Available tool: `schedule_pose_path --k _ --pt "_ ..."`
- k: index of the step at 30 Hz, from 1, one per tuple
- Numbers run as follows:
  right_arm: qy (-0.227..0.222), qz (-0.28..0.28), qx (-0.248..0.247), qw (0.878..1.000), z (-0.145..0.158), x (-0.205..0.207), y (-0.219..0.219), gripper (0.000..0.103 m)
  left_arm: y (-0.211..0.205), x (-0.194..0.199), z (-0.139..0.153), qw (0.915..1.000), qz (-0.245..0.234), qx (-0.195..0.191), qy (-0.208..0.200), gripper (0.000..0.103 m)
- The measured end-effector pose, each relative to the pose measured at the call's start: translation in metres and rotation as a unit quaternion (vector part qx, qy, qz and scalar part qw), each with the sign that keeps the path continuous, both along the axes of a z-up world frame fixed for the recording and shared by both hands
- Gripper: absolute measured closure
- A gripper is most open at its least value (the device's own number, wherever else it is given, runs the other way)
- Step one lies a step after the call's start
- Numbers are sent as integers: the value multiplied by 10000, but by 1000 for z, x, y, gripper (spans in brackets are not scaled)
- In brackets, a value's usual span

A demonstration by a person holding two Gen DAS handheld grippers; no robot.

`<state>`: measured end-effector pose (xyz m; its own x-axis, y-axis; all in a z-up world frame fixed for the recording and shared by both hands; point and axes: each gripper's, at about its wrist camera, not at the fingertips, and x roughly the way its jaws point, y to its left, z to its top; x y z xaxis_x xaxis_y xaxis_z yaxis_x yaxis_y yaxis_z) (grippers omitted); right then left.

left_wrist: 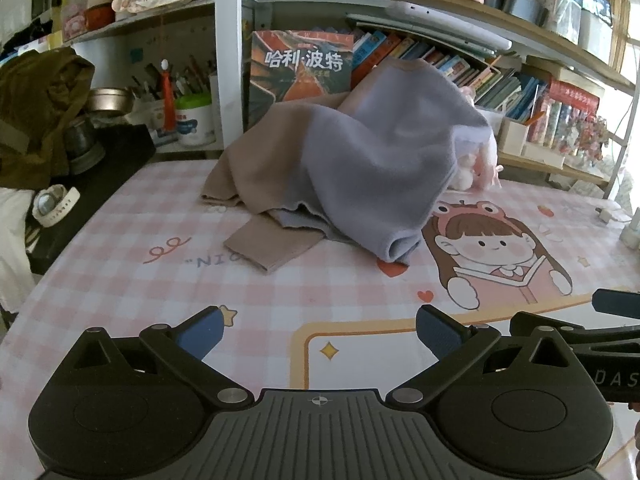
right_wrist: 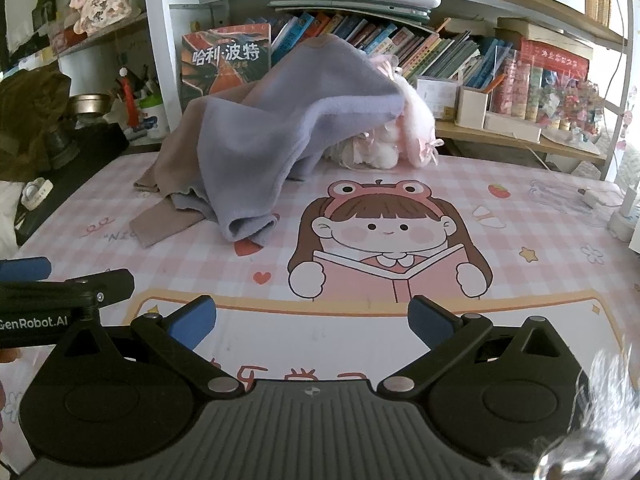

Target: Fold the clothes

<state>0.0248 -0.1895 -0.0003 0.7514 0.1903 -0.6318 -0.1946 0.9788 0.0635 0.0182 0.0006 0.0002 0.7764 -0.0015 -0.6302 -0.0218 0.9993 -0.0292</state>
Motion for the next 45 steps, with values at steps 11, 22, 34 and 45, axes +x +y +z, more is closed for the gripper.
schedule_pose_path --k 11,22,34,45 --pt "130 8 -24 9999 -5 7 -1 0 -2 7 -5 9999 10 97 142 0" --pt "302 102 23 9995 -11 14 -1 0 -4 14 -13 9987 36 143 480 0" --pt "478 210 138 9985 -17 16 -5 0 -11 16 -17 9977 -8 285 618 0" --pt "575 21 644 9963 -14 38 -27 0 -31 50 -13 9980 -210 135 585 0"
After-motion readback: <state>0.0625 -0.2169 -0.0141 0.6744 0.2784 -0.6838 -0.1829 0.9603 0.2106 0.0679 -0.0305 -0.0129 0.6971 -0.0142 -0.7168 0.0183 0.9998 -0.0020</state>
